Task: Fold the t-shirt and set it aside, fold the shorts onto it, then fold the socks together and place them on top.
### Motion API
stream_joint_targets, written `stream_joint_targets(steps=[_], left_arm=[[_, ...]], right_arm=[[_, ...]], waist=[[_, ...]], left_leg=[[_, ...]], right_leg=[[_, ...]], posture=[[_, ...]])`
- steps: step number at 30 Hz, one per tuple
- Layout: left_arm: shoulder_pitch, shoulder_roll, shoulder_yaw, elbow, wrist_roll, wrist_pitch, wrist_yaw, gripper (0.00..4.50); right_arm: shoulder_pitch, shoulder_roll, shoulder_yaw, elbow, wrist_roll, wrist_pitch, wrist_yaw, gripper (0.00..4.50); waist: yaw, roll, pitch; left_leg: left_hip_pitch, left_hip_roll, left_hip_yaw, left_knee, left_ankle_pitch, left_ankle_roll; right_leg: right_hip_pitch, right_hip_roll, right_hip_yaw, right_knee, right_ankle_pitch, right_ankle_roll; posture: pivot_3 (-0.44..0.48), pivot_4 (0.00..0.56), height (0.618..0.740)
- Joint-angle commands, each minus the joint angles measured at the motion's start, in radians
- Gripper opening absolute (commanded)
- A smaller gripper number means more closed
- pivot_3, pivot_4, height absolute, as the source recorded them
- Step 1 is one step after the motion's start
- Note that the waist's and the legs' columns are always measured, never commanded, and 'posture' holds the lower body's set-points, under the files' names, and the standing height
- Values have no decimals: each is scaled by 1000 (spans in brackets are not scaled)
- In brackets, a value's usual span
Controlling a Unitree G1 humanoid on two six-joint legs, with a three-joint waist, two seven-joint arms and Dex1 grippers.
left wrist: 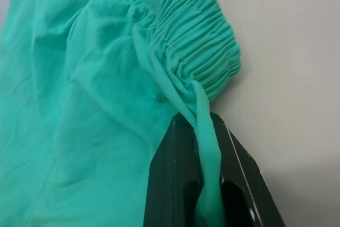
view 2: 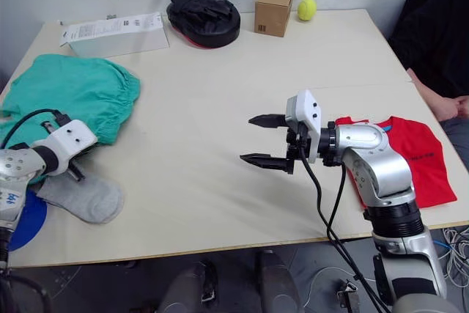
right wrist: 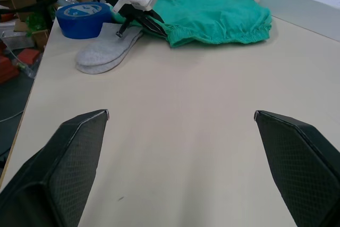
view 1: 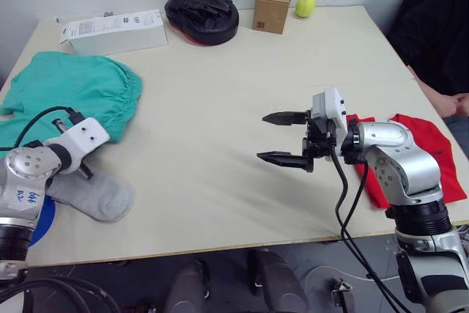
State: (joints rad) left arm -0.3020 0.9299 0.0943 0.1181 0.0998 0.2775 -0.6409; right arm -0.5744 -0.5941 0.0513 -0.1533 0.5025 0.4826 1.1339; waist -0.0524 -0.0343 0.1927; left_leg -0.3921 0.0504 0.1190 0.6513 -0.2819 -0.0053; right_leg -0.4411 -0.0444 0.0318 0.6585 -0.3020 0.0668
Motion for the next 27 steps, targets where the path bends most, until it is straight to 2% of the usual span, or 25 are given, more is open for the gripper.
stream_joint_targets(steps=[1, 7, 11, 19, 24, 27], left_arm=[[-39, -46, -12, -214, -92, 120, -66, 29], [-141, -151, -144, -445, -198, 356, -154, 29], [-244, -181, -262, -477, -174, 434, -181, 29], [-346, -159, -365, -361, -98, 362, -215, 29], [-336, -121, -334, -228, -55, 241, -199, 29], [-367, -141, -318, -159, -59, 195, -191, 29]], right_arm=[[2, -39, -35, -49, 17, -3, 7, 4500], [84, -168, -33, -56, -7, -71, 130, 4500], [134, -216, -50, -72, -1, -80, 149, 4500], [178, -211, -85, -90, 3, -80, 84, 4500], [192, -210, -91, -109, 13, -73, 67, 4500], [197, -212, -95, -113, 16, -73, 62, 4500]], waist=[[3, 0, 0], [28, -1, 0], [23, -1, 0], [16, -1, 0], [21, -1, 0], [23, -1, 0]], left_leg=[[0, 0, 0, 0, 0, 0], [-1, -2, 0, 2, 0, 1], [0, -3, -1, 5, 0, 3], [2, -1, 0, 6, 0, 3], [2, -1, 0, 8, 0, 3], [2, -1, 0, 8, 0, 3]], right_leg=[[0, 0, 0, 0, 0, 0], [1, 1, 1, -1, 1, 2], [3, 4, 3, -2, 3, 5], [5, 4, 4, -2, 3, 5], [5, 4, 5, -2, 3, 5], [5, 3, 4, -2, 3, 5]], posture=[[0, 150, 740], [0, 150, 740], [0, 150, 740], [0, 150, 740], [0, 150, 740], [0, 150, 740]])
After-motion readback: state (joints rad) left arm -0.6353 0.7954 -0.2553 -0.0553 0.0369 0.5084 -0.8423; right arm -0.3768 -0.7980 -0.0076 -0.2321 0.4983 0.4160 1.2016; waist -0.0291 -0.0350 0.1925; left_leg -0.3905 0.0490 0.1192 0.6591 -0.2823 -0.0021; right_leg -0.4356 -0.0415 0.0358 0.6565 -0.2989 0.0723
